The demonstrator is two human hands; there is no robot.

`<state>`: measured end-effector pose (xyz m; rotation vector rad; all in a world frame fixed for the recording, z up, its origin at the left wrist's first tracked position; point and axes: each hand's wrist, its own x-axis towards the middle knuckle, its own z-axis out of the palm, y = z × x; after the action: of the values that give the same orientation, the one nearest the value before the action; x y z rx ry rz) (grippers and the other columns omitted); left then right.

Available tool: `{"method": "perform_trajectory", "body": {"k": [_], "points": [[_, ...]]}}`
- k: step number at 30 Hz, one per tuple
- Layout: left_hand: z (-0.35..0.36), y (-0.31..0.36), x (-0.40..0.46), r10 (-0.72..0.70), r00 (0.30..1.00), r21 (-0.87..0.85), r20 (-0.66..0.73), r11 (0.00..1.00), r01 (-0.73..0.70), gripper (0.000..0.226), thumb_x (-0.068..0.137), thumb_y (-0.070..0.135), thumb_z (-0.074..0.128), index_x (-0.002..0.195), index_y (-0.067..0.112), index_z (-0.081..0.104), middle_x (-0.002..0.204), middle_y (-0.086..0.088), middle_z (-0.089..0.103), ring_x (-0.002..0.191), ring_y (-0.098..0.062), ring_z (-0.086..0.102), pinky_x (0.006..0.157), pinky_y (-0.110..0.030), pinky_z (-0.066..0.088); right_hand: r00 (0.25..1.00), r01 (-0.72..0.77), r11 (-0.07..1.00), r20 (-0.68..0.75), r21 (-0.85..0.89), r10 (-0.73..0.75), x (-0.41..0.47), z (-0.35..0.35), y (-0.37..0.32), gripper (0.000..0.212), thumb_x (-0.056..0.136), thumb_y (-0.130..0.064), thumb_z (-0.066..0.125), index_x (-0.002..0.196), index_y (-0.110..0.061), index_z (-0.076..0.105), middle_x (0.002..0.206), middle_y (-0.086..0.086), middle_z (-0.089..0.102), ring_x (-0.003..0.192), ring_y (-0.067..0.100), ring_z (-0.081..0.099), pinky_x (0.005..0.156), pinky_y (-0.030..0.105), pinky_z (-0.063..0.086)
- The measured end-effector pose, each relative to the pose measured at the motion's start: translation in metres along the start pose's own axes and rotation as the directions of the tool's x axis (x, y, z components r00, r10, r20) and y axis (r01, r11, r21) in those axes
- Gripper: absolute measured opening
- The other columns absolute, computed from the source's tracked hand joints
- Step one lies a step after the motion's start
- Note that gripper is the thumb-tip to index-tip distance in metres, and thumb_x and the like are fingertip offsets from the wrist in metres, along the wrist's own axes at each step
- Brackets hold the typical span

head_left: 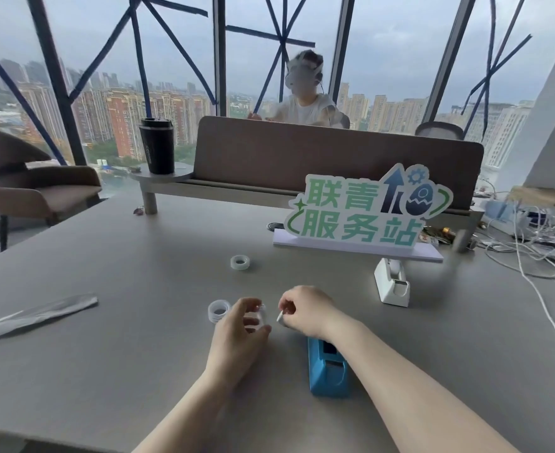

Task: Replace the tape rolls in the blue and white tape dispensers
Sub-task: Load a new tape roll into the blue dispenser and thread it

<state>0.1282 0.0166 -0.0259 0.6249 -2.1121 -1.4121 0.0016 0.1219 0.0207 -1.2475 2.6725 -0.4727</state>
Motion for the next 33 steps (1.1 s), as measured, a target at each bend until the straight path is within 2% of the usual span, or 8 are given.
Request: {"method": "perform_trajectory", "body": {"k": [8,12,17,21,23,25,28,33], "points": [[0.012,-0.005,0.016,-0.004,1.000,0.243,0.008,0.970,0.002,0.025,0.078,0.020,0.062,0.102,0.024,0.057,0.090,0.000,0.071,0.087,-0.021,0.065,0.076,-0.033,0.051,0.999,-0.006,0.999,-0.039,0.048,0.008,-0.009,0.000,0.005,0.021,0.077,-0.020,0.059,0.095,-0.019,0.068,0.085,-0.007,0.056,0.083,0.015,0.052,0.072,0.024,0.039],[0.013,-0.006,0.022,0.015,0.999,0.384,0.037,0.923,-0.028,0.028,0.079,0.026,0.064,0.103,0.014,0.060,0.104,-0.007,0.068,0.100,-0.028,0.059,0.078,-0.032,0.044,0.999,-0.011,0.999,-0.051,0.045,0.013,-0.011,0.000,0.006,0.021,0.074,-0.021,0.058,0.093,-0.021,0.068,0.085,-0.008,0.056,0.083,0.016,0.053,0.072,0.025,0.043],[0.005,-0.006,0.018,0.038,0.996,0.467,0.079,0.882,-0.071,0.052,0.081,0.036,0.066,0.128,0.017,0.055,0.132,-0.003,0.056,0.119,-0.024,0.055,0.091,-0.032,0.044,0.996,-0.024,0.994,-0.087,0.103,0.033,-0.016,-0.003,0.005,0.019,0.073,-0.023,0.057,0.088,-0.023,0.068,0.081,-0.009,0.057,0.081,0.016,0.054,0.074,0.028,0.049],[-0.018,-0.010,0.012,0.121,0.991,0.509,-0.054,0.857,-0.077,0.036,0.082,0.027,0.062,0.118,0.026,0.061,0.122,0.005,0.057,0.112,-0.020,0.056,0.079,-0.031,0.049,0.987,0.005,0.990,-0.162,0.143,0.019,-0.023,-0.004,0.003,0.014,0.077,-0.024,0.060,0.089,-0.022,0.066,0.083,-0.009,0.058,0.078,0.013,0.054,0.067,0.023,0.039],[-0.030,-0.013,0.013,0.157,0.979,0.533,-0.128,0.843,-0.066,0.037,0.082,0.019,0.060,0.118,0.024,0.062,0.122,0.001,0.056,0.117,-0.024,0.051,0.081,-0.034,0.049,0.979,0.031,0.986,-0.202,0.162,0.003,-0.028,-0.003,0.002,0.016,0.080,-0.024,0.060,0.093,-0.019,0.068,0.085,-0.006,0.058,0.079,0.014,0.054,0.068,0.022,0.039],[-0.040,-0.019,0.019,0.102,0.988,0.562,-0.119,0.827,-0.018,0.048,0.080,0.015,0.059,0.128,0.022,0.056,0.132,-0.002,0.052,0.121,-0.028,0.045,0.091,-0.037,0.046,0.973,0.041,0.983,-0.231,0.180,0.001,-0.032,-0.002,0.002,0.020,0.082,-0.024,0.058,0.097,-0.017,0.070,0.087,-0.005,0.058,0.082,0.016,0.056,0.072,0.024,0.042],[-0.049,-0.027,0.031,-0.058,0.998,0.618,0.009,0.785,0.040,0.068,0.077,0.016,0.057,0.142,0.026,0.040,0.150,0.001,0.038,0.130,-0.031,0.038,0.106,-0.037,0.036,0.971,0.038,0.978,-0.239,0.204,0.012,-0.038,-0.001,0.003,0.022,0.083,-0.026,0.060,0.098,-0.017,0.072,0.094,-0.002,0.063,0.087,0.016,0.060,0.078,0.025,0.046],[-0.048,-0.032,0.045,-0.071,0.994,0.648,0.080,0.761,0.002,0.065,0.079,0.012,0.053,0.142,0.025,0.043,0.147,0.003,0.046,0.130,-0.030,0.041,0.104,-0.034,0.037,0.965,0.033,0.966,-0.261,0.258,0.036,-0.045,0.000,0.003,0.016,0.081,-0.026,0.063,0.091,-0.017,0.072,0.089,-0.002,0.063,0.083,0.016,0.060,0.073,0.023,0.045]]}}
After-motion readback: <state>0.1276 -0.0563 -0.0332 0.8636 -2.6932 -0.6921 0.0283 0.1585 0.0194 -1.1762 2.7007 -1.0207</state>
